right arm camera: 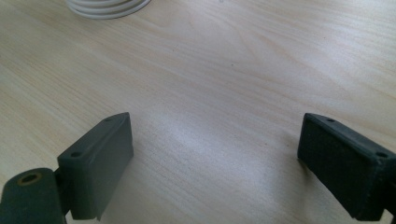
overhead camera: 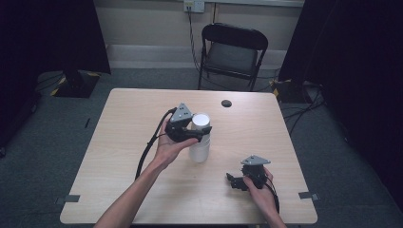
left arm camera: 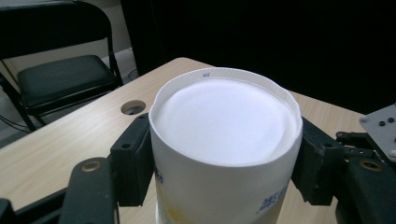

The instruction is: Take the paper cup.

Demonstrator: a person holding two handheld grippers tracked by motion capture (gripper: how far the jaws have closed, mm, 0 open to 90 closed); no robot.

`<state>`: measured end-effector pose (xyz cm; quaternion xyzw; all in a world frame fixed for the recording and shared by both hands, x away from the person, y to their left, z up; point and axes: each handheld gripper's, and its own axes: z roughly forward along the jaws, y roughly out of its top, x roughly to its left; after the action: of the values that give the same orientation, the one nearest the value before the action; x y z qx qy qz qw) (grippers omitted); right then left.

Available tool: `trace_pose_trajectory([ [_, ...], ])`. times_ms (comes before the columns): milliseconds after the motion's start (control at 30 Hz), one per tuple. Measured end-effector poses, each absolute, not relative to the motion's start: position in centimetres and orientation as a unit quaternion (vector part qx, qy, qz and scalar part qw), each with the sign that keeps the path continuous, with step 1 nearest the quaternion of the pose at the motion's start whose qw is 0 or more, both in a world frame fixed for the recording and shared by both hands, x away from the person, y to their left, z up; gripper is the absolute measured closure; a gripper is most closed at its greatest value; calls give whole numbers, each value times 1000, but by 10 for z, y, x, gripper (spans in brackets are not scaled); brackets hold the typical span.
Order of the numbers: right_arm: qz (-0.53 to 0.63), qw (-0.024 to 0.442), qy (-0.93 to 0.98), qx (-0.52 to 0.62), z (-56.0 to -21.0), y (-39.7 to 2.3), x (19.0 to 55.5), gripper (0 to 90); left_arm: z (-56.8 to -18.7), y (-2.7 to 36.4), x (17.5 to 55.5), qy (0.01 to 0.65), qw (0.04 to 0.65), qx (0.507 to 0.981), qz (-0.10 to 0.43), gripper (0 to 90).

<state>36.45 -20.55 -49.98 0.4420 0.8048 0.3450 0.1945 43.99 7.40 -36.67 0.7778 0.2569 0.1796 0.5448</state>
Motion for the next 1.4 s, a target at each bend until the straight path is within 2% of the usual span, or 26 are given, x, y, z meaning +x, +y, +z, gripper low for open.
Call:
trace_pose_trajectory([
  [500,345,195,805,442,-500,-205,365,101,-355,75,437,262,564,762,179,339],
  [800,345,194,805,442,-500,-205,365,101,-344,73,431,248,567,759,199,341],
  [900,345,195,805,442,-500,-205,365,101,-339,77,433,260,575,749,201,341],
  [967,345,195,805,442,-500,-205,365,101,-336,79,434,263,589,742,184,341],
  [1233,345,194,805,442,-500,-205,365,101,-323,85,429,255,586,744,196,341],
  [1400,345,194,805,442,-500,-205,365,101,-308,108,422,264,605,723,204,341],
])
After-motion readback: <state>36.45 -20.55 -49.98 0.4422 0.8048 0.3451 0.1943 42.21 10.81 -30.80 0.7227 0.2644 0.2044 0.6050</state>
